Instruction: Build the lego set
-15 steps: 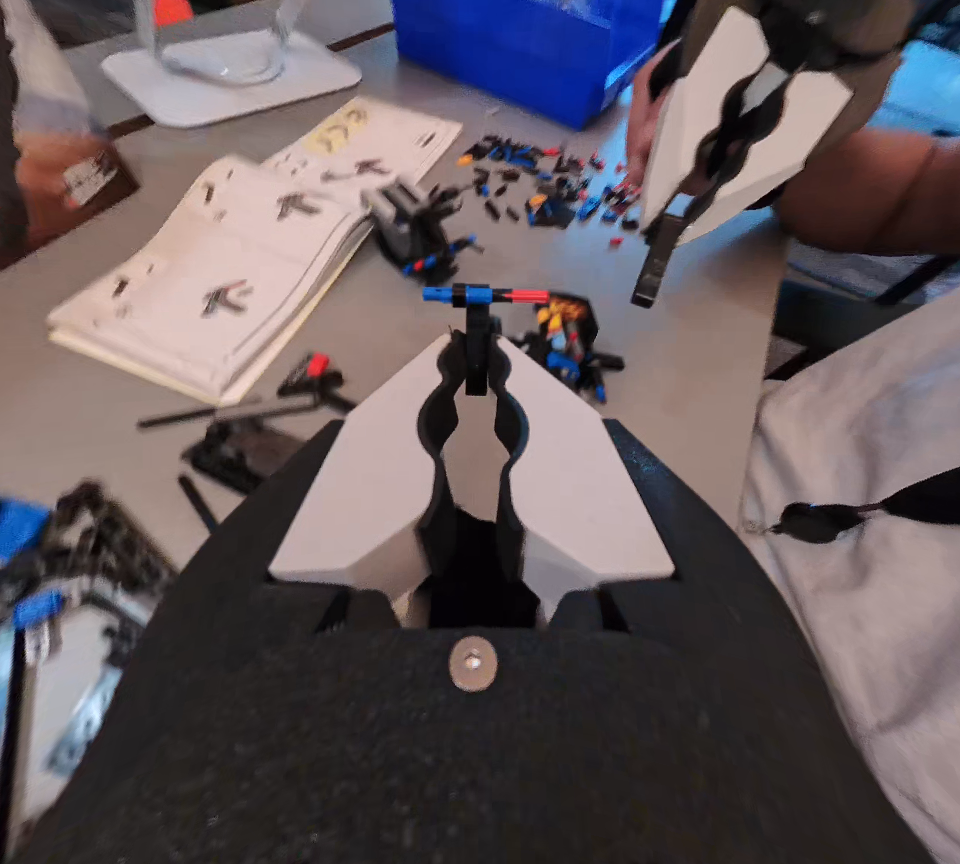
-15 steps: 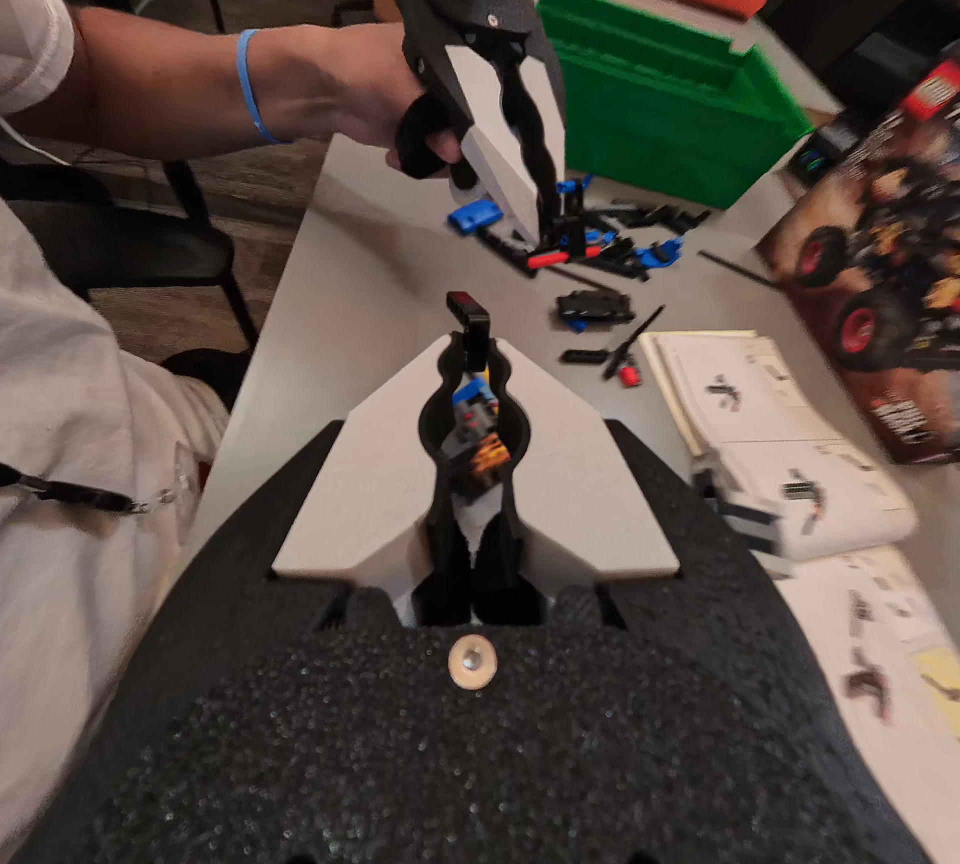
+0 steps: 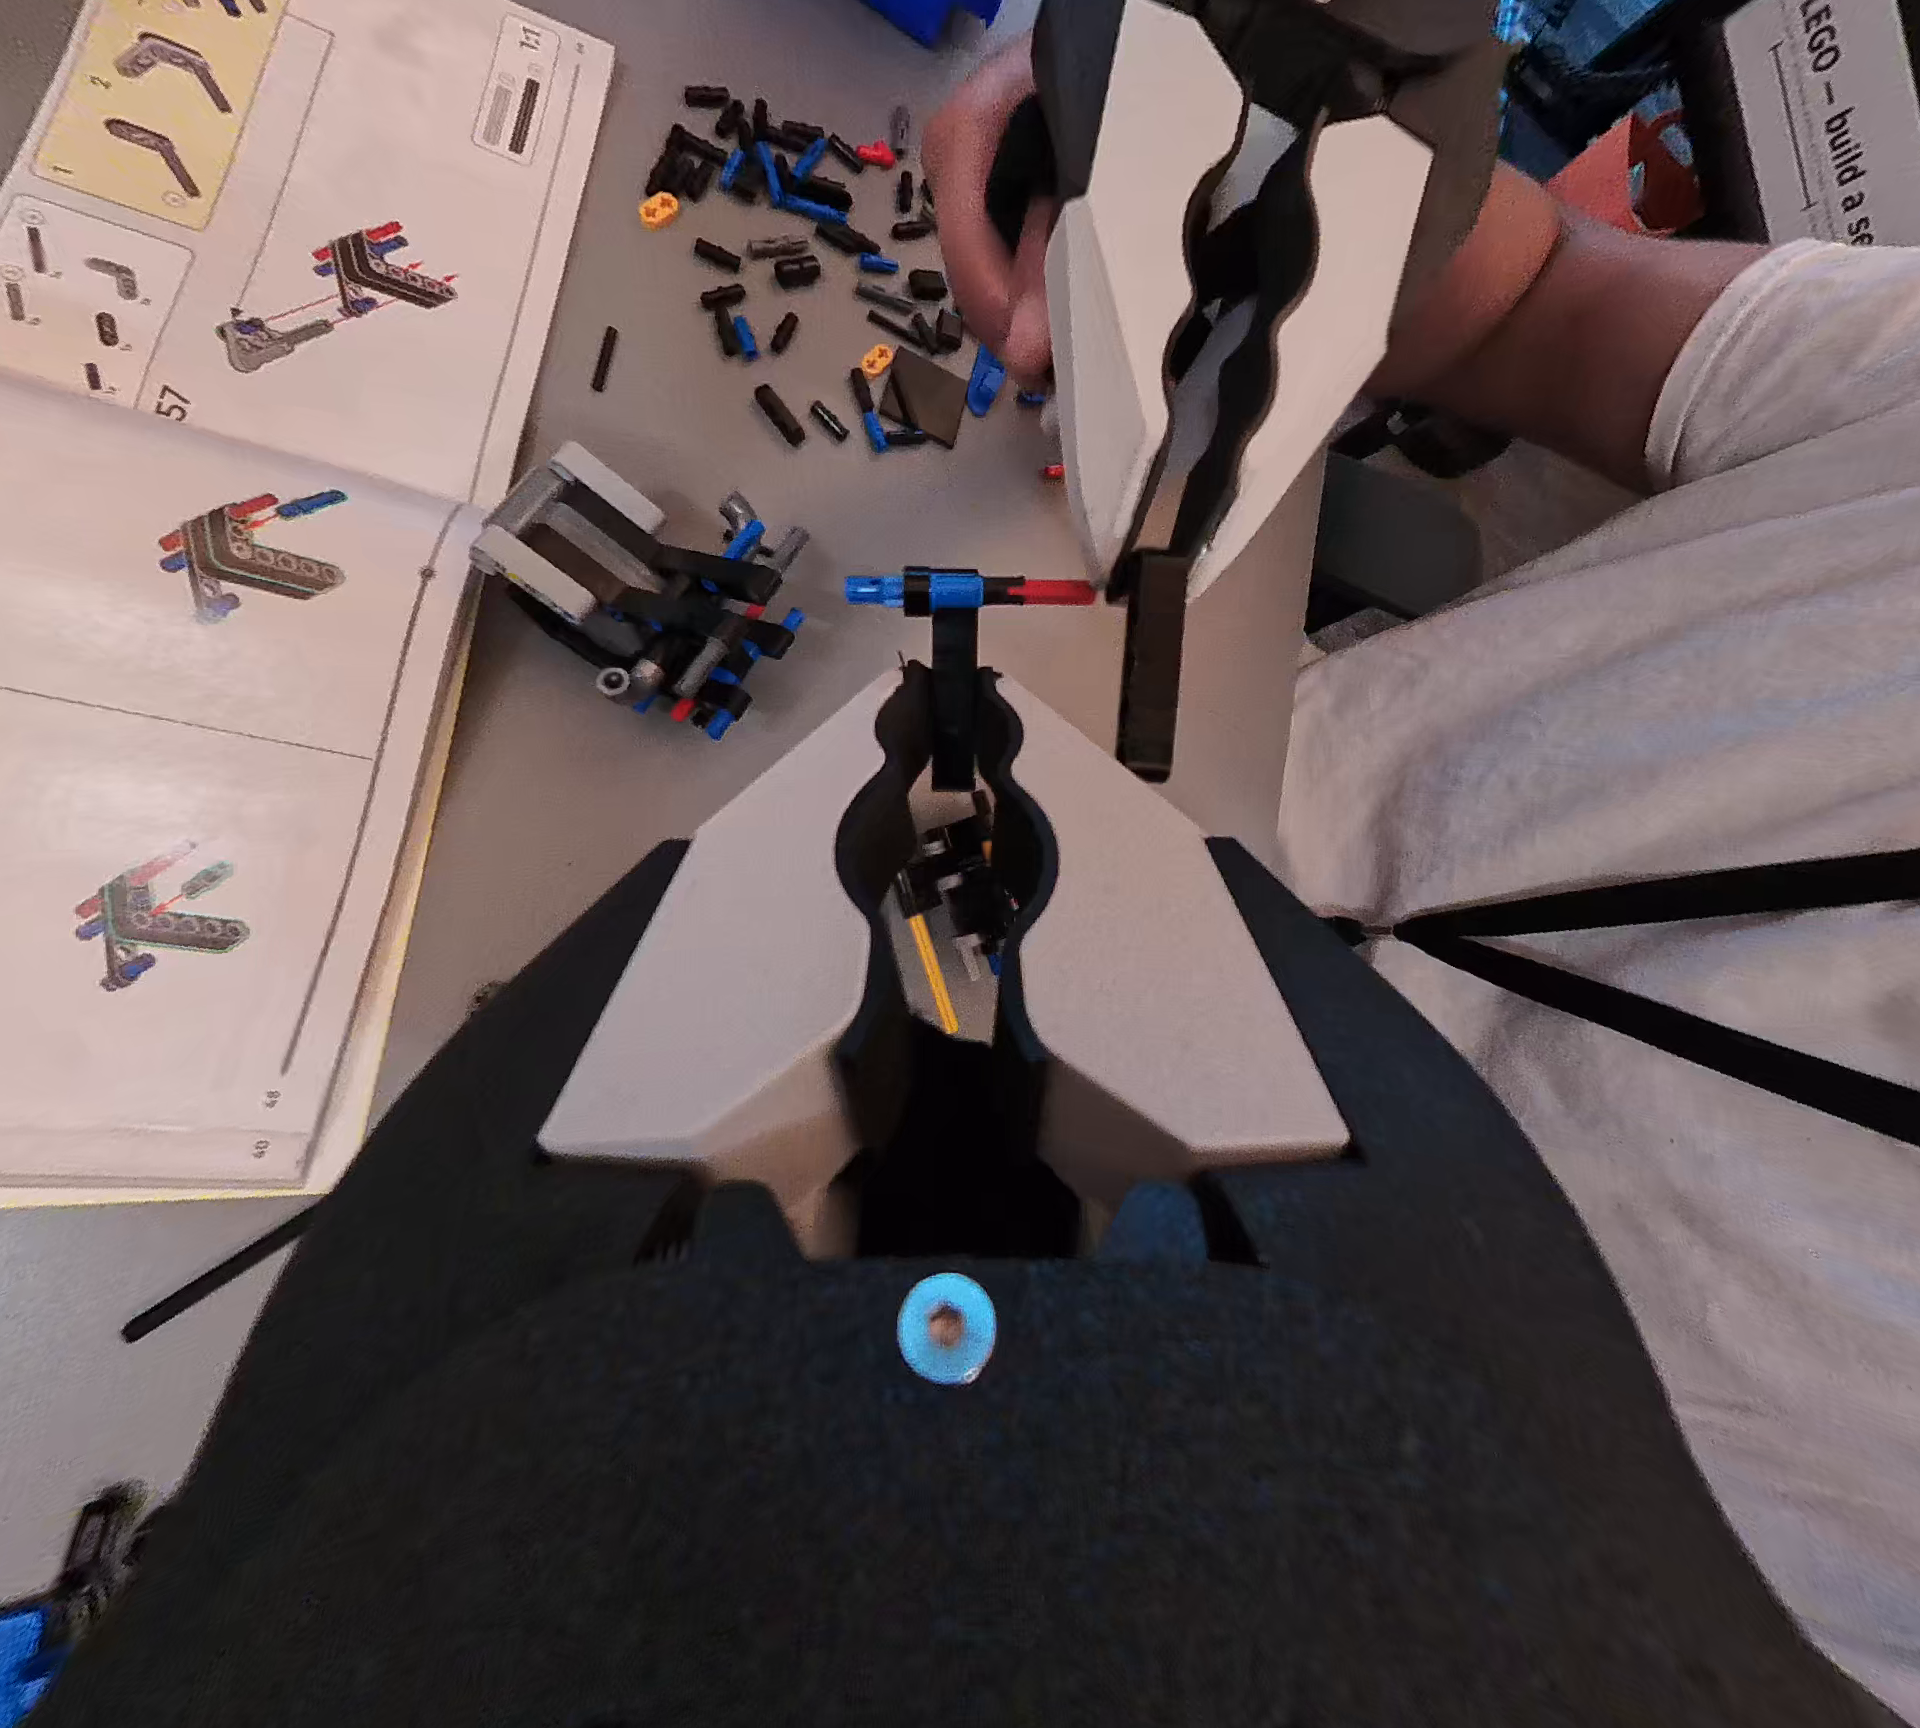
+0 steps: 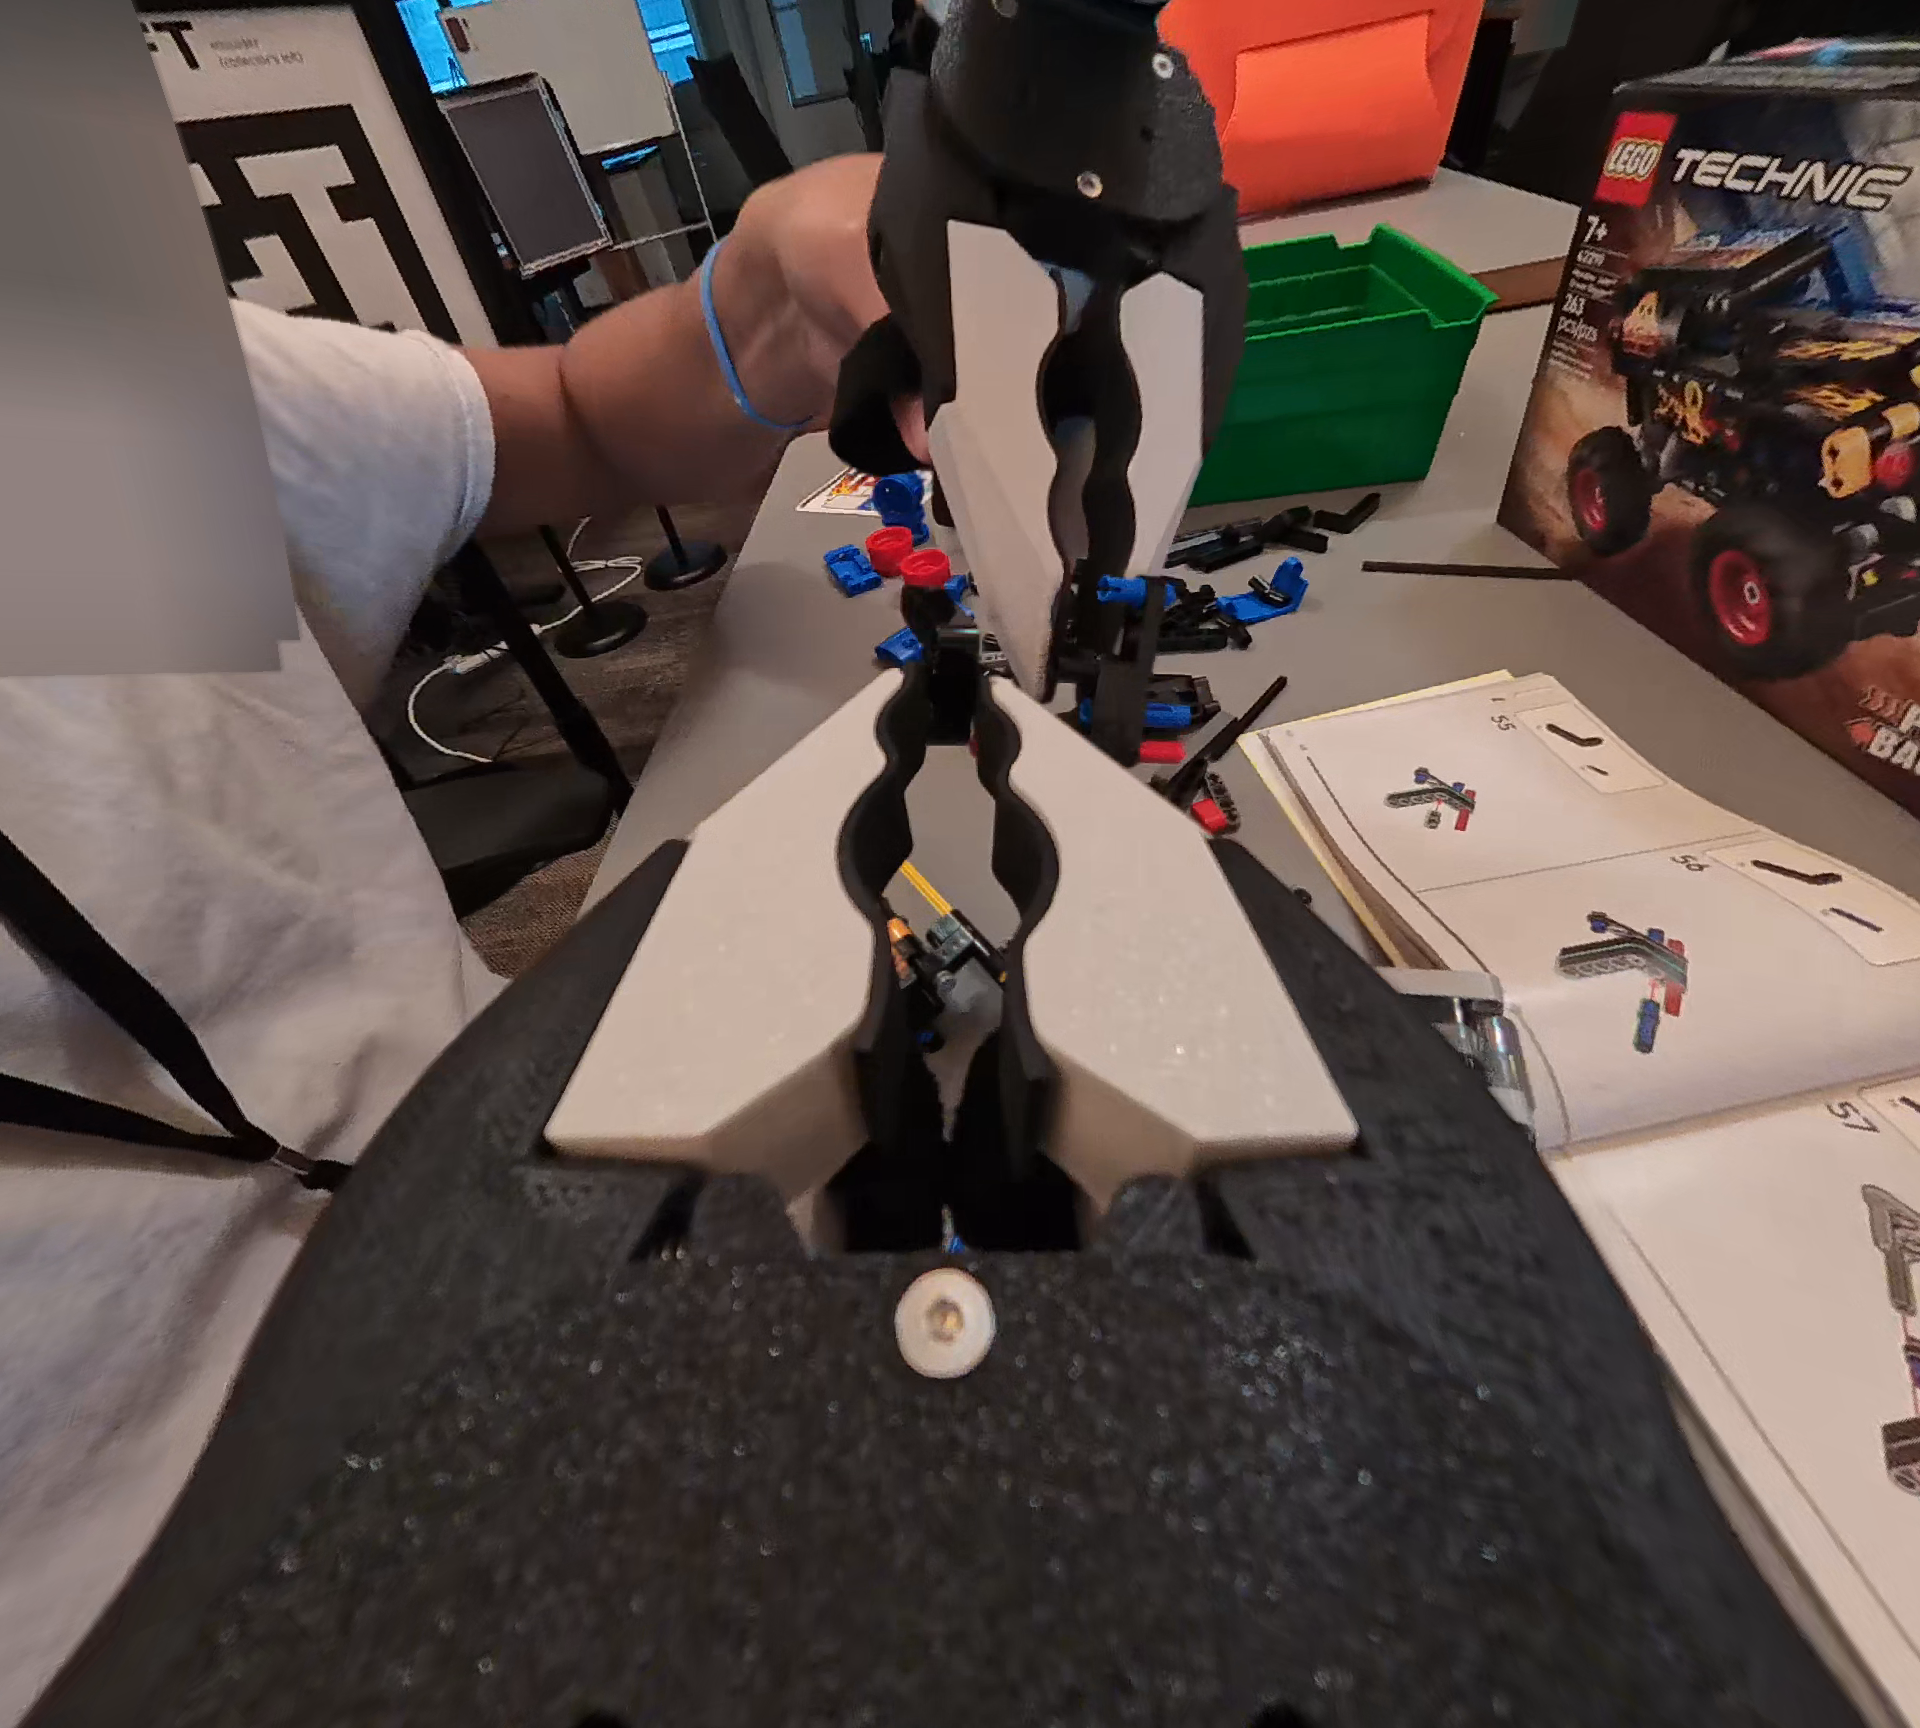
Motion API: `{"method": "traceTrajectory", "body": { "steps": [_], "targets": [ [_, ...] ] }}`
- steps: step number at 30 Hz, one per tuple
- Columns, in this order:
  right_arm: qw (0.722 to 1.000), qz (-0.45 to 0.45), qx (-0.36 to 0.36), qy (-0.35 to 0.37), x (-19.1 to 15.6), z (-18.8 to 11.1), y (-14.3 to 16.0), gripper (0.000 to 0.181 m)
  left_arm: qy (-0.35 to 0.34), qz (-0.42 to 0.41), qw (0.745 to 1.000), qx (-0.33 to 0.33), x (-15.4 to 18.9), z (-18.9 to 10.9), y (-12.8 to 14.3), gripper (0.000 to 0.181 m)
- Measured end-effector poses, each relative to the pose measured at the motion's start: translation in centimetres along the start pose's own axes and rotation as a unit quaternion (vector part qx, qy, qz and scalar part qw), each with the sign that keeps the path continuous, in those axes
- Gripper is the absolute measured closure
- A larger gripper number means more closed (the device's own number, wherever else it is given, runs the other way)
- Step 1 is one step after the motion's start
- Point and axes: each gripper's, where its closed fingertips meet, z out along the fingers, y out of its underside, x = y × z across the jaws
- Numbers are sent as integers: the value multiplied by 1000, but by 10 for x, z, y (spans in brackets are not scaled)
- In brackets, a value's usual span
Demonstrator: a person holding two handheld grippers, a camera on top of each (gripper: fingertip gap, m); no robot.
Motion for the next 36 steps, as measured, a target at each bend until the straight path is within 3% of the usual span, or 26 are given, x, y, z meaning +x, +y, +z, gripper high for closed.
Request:
{"method": "traceTrajectory", "body": {
  "steps": [14, 26, 36],
  "targets": [
    [999, 4, -18, -34, -4, -4, 12, 174, 16, 7, 999, -32, 7, 7, 3, 176],
    [997, 43, -16, -68, -8, -1, 18, 174, -9, 26, 998, -51, 9, 6, 9, 176],
    [999, 5, -38, -38, -2, 2, 25, 174, -3, 46, 998, -47, 11, 11, 12, 176]
  ]
}}
